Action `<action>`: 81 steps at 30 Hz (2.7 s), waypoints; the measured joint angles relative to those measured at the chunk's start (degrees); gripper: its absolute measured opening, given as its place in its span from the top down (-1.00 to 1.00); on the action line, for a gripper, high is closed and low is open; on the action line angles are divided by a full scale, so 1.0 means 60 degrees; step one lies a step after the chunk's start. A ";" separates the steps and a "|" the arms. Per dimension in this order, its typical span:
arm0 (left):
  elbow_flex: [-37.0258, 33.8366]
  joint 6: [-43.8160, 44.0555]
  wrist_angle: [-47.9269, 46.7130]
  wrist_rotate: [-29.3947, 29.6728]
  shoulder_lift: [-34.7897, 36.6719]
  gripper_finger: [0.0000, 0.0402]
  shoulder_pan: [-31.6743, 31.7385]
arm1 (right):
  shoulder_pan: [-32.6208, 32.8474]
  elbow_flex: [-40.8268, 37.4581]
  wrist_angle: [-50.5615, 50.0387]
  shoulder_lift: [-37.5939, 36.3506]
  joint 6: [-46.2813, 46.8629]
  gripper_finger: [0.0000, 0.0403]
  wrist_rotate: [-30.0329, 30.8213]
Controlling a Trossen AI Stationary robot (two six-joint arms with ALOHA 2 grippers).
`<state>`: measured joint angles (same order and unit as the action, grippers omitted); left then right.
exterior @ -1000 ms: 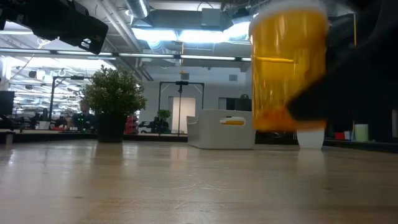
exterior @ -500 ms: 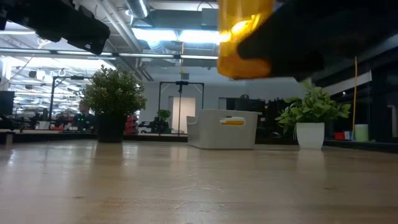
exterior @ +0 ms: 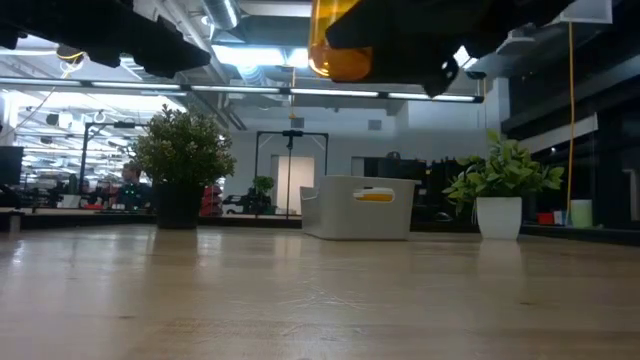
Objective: Pick and place pill bottles into a basket
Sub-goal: Put the orange pill bottle into the gray bin
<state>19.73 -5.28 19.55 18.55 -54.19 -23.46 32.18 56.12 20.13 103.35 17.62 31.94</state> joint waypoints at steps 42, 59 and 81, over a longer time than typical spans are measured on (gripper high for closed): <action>0.1435 0.1433 0.0819 -0.0488 -0.1974 -0.25 0.1937 | -0.3963 0.0005 -0.0514 -0.1015 -0.3018 0.06 -0.4804; 0.2750 0.1498 0.0077 -0.1616 -0.3041 -0.31 0.2437 | -0.3963 0.0004 -0.0567 -0.1012 -0.3205 0.06 -0.4796; 0.4014 0.1763 -0.2257 -0.1689 -0.3078 -0.31 0.2388 | -0.3963 0.0004 -0.0541 -0.1009 -0.3205 0.06 -0.4797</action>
<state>43.81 5.30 6.01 8.41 -72.66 -9.14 8.40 56.14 16.88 97.30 -1.61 3.15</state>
